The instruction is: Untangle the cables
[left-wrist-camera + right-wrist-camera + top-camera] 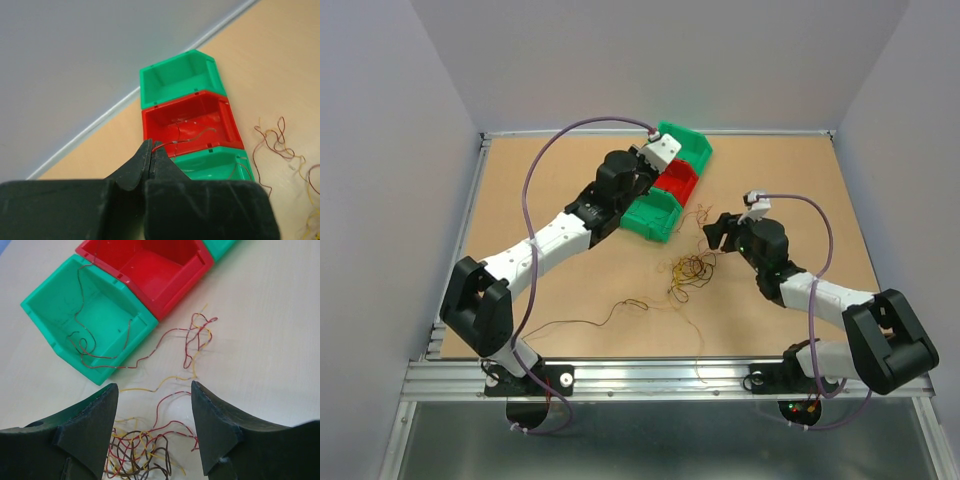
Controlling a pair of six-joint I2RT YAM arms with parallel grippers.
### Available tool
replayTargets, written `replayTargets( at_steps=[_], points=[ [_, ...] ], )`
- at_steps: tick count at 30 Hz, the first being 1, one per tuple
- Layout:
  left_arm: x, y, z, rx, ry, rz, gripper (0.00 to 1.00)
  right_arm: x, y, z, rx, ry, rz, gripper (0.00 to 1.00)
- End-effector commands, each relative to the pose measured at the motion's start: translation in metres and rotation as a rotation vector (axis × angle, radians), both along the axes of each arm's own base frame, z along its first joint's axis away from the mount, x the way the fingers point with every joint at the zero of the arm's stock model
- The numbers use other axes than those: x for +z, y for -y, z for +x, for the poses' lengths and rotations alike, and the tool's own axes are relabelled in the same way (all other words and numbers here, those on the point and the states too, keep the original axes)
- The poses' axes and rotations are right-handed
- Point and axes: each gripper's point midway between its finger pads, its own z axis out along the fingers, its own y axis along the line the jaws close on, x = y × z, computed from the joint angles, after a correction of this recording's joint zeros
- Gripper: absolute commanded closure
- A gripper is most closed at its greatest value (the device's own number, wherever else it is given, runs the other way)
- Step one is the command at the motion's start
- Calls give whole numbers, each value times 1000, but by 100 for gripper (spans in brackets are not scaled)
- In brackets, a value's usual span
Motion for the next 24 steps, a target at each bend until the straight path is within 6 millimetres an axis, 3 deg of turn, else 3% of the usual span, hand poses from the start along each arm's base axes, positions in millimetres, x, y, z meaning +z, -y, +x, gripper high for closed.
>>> replayTargets(
  at_steps=[1, 4, 6, 7, 8, 9, 12, 15, 20, 24],
  points=[
    [7, 3, -17, -85, 44, -26, 100, 28, -30, -4, 190, 140, 25, 34],
    [-2, -2, -25, -92, 41, -29, 100, 54, -52, 0, 316, 259, 22, 32],
    [-7, -5, -29, -93, 28, -30, 100, 63, -64, 17, 368, 335, -22, 32],
    [-8, -7, -30, -92, 22, -32, 100, 51, -74, 22, 419, 328, -44, 28],
    [-10, -8, -32, -92, 17, -34, 100, 54, -80, 27, 449, 364, -59, 25],
    [-11, -10, -33, -86, 8, -45, 100, 74, -86, 36, 470, 465, -80, 17],
    [-7, -16, -34, -64, -3, -70, 100, 78, -109, 53, 574, 572, -119, 9],
    [0, -22, -33, -46, -8, -95, 100, 73, -120, 70, 591, 626, -146, 8],
    [-3, -31, -29, -27, -41, -117, 100, 86, -125, 83, 534, 739, -176, 6],
    [-5, -28, -26, -52, -82, -128, 100, 105, -132, 83, 545, 817, -188, 6]
  ],
)
